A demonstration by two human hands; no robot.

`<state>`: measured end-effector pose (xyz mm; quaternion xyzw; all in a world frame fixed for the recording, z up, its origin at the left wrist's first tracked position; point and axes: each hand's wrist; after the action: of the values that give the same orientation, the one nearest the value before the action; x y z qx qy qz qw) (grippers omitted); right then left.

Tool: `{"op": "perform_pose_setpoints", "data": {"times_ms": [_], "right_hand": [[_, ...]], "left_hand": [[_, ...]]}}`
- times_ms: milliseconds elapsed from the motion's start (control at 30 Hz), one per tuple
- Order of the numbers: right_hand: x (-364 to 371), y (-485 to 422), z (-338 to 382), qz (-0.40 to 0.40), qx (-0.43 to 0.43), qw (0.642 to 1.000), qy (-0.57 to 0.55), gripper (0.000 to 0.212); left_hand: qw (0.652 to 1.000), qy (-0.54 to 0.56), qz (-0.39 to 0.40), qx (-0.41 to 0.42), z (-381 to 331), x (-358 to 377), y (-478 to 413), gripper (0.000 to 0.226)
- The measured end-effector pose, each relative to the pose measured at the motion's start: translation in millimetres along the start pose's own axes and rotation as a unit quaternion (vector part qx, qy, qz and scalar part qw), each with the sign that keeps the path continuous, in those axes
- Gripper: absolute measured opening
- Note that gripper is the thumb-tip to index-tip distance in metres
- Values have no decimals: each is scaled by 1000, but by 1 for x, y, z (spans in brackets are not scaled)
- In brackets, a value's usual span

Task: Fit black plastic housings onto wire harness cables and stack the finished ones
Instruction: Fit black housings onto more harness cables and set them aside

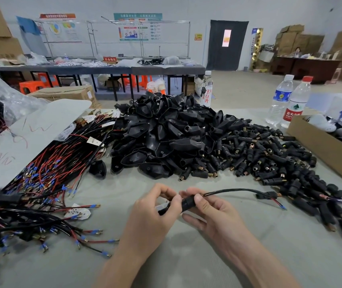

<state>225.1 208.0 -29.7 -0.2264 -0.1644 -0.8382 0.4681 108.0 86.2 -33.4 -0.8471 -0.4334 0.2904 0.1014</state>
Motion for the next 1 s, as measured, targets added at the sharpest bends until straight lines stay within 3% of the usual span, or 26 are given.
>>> {"op": "perform_pose_setpoints", "data": {"times_ms": [467,733,1000], "right_hand": [[-13,-4,8,-170,-87,980,55,34],[-15,-4,10,-229,-99,966,73,24],[-13,-5,6,-213,-88,968,95,22]], "left_hand": [[996,14,78,-47,10,-1,-1,44],[985,119,87,-88,10,-2,-4,32],[997,58,32,-48,9,-7,-5,29]]}}
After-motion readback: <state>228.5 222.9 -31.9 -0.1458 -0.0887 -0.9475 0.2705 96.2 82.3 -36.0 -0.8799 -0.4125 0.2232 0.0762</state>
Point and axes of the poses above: each hand's wrist, its own y-axis away from the middle knuckle, its own x-axis out of the palm, z = x × y, and after that the axes turned 2 degrees about -z, right-handed
